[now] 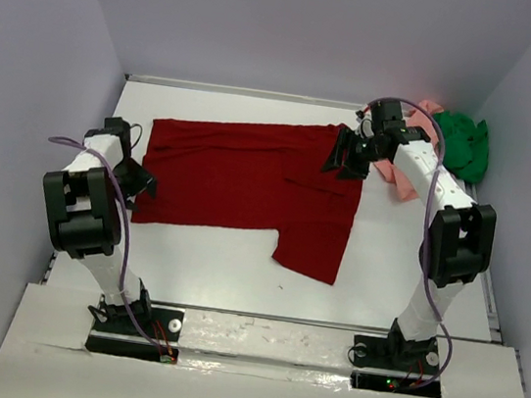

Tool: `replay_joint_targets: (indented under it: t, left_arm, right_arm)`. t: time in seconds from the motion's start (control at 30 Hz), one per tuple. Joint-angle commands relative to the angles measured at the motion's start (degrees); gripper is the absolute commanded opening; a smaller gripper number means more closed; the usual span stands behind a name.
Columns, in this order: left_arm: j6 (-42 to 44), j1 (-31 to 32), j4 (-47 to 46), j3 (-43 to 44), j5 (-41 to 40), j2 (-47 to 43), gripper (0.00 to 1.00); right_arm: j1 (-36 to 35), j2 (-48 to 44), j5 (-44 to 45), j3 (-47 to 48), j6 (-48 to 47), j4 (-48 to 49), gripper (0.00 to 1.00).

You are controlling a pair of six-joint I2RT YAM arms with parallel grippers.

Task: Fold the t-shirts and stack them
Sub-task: Grap the side of the flattened tshirt closest away from the robot with both arms

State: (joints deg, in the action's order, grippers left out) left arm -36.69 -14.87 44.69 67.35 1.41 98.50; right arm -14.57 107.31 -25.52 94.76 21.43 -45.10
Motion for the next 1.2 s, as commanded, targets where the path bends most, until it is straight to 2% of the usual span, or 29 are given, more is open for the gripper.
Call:
replay_joint_targets:
  t: [0.0,0.2,0.33,0.4,1.17]
  left_arm:
    - [-0.7,-1.6,1.4,-3.6,-2.5,-3.0,0.64]
    - [-2.0,-6.7,0.0,-10.8,-0.3,-7.0,0.63]
    - [-2.2,-9.6,0.3,-12.5,-1.3,-8.3,0.63]
    - [-2.8,-10.7,0.8,-12.4,-4.5,-8.8,0.63]
    - [-5.1,-11.1,-11.0,-17.3,-2.9,-5.2,0.59]
  right_arm:
    - [0.3,-5.5,0.3,-2.6,0.5,-1.7,0.6]
    - [0.3,-9.2,1.1,-8.6,1.2,-2.0,0.6]
    - [0.3,-10.8,1.0,-11.5,1.7,-1.7,0.6]
    - [0.3,-11.5,0.7,-12.8,1.8,-1.2,0.6]
    - [0.3,-14.7,-1.3,-17.2,1.6,-3.2,0.6]
